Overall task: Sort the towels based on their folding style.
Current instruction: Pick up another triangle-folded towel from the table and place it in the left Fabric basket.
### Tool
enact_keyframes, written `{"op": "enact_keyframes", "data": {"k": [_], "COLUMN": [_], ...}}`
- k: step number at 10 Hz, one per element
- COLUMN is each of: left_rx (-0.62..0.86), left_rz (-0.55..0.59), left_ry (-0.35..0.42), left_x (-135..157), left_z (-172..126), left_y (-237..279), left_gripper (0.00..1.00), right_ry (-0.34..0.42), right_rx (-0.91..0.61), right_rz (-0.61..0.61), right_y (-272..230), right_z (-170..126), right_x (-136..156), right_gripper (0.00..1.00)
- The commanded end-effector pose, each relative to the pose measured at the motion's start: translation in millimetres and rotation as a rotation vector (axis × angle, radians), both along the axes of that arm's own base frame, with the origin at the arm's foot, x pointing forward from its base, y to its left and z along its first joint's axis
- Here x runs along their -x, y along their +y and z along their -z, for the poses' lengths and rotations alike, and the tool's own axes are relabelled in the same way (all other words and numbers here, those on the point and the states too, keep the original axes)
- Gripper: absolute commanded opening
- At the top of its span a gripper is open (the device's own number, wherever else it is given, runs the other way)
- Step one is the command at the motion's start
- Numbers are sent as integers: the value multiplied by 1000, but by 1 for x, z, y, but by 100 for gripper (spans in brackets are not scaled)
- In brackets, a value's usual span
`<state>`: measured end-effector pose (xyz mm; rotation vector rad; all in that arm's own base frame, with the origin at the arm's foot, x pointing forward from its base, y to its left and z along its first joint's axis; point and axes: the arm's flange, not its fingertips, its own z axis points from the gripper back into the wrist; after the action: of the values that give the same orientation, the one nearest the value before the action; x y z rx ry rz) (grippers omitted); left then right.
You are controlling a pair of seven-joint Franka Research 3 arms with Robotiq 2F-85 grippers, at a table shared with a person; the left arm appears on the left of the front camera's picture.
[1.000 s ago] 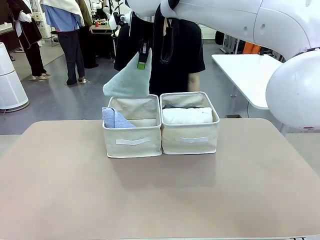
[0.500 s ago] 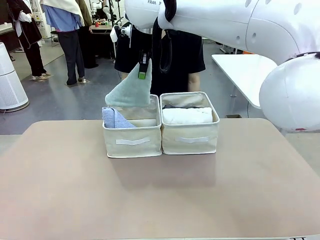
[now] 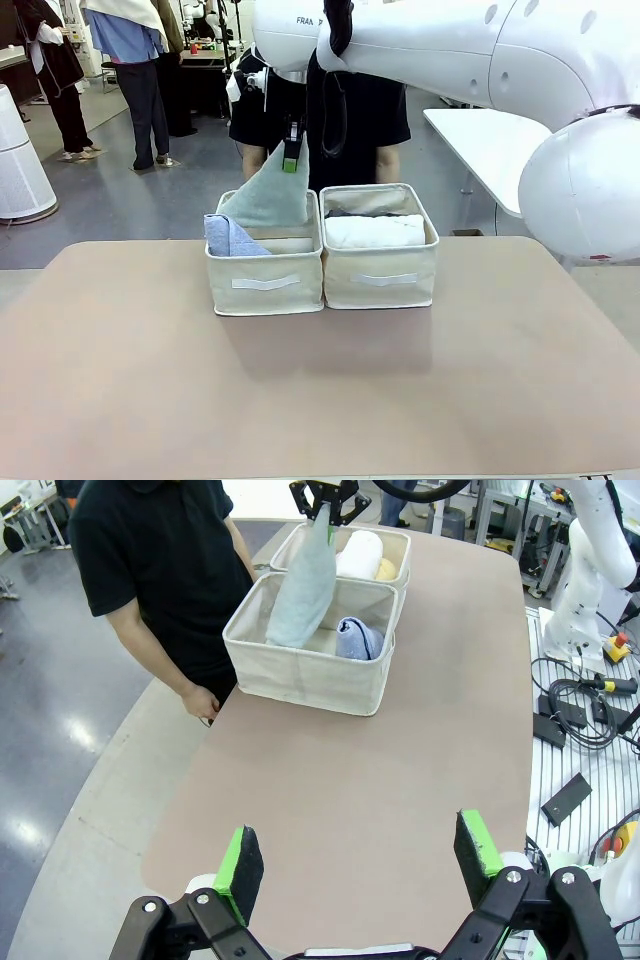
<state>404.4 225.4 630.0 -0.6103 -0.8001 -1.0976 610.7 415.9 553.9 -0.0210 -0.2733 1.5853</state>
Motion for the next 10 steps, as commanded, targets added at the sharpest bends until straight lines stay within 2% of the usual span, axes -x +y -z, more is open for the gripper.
{"op": "enact_keyframes", "data": {"k": [1, 5, 6, 10], "left_rx": [3, 3, 3, 3], "left_rz": [2, 2, 2, 2], "left_ry": [-1, -1, -1, -1], "left_x": [1, 1, 1, 1], "left_z": [-1, -1, -1, -1], "left_y": [0, 0, 0, 0], "left_gripper": [100, 100, 100, 100], "right_ry": [45, 74, 60, 60], "right_rx": [-8, -49, 7, 7], "right_rz": [24, 103, 27, 27], "right_y": [-10, -16, -6, -6], "right_z": [6, 14, 18, 18], "right_x": [14, 24, 4, 4], "right_gripper": [21, 21, 21, 21]}}
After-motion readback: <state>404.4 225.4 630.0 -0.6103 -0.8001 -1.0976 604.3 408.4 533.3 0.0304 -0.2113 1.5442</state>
